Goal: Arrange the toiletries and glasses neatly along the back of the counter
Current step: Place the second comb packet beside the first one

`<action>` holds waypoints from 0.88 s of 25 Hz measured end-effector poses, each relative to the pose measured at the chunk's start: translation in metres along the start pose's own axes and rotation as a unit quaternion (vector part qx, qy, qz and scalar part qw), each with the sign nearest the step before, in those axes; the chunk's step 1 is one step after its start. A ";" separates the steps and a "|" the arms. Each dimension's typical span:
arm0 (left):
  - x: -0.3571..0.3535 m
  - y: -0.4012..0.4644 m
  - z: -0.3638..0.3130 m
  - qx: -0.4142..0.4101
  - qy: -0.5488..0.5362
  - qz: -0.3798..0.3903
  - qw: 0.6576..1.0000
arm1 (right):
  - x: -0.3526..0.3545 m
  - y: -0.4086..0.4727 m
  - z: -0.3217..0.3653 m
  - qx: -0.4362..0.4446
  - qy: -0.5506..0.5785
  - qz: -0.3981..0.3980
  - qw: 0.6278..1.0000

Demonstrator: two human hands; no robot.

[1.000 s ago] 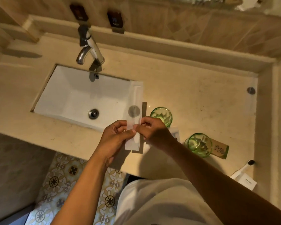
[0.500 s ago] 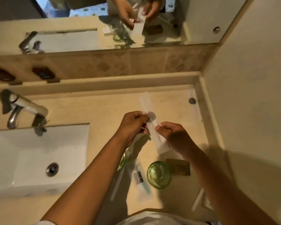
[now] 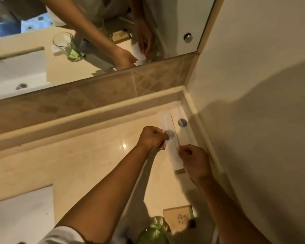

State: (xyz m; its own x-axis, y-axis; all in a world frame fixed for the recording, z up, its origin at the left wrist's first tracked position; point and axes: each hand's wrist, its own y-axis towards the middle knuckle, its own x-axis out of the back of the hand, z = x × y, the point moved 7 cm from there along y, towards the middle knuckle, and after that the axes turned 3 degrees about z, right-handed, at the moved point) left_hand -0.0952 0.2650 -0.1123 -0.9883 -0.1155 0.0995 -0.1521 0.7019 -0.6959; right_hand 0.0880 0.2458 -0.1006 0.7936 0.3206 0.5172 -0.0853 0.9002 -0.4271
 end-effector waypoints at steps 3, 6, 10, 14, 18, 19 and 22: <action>0.000 0.024 -0.005 0.004 0.039 -0.012 0.999 | -0.001 0.020 -0.001 -0.004 -0.030 -0.034 0.999; 0.004 0.039 -0.012 -0.031 0.104 -0.036 0.993 | -0.006 0.033 0.002 -0.007 -0.089 -0.049 0.995; 0.007 0.049 -0.023 -0.099 0.240 -0.064 0.964 | -0.009 0.041 0.005 -0.010 -0.098 -0.070 0.993; 0.006 0.052 -0.028 -0.130 0.355 -0.064 0.924 | -0.009 0.042 0.007 0.001 -0.104 -0.122 0.987; -0.003 0.030 -0.035 -0.270 0.459 -0.091 0.841 | -0.015 0.034 0.011 0.052 -0.162 -0.119 0.978; -0.009 0.022 -0.035 -0.326 0.496 -0.087 0.800 | -0.021 0.030 0.011 0.073 -0.180 -0.098 0.976; -0.022 0.012 -0.026 -0.414 0.560 -0.046 0.717 | -0.040 0.017 0.012 0.109 -0.248 -0.054 0.961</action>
State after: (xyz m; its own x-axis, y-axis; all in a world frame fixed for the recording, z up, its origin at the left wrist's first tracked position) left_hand -0.0759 0.2946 -0.1043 -0.2923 0.1226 0.9484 0.2860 0.9576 -0.0356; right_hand 0.0478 0.2522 -0.1195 0.4240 0.2740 0.8632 -0.1859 0.9592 -0.2131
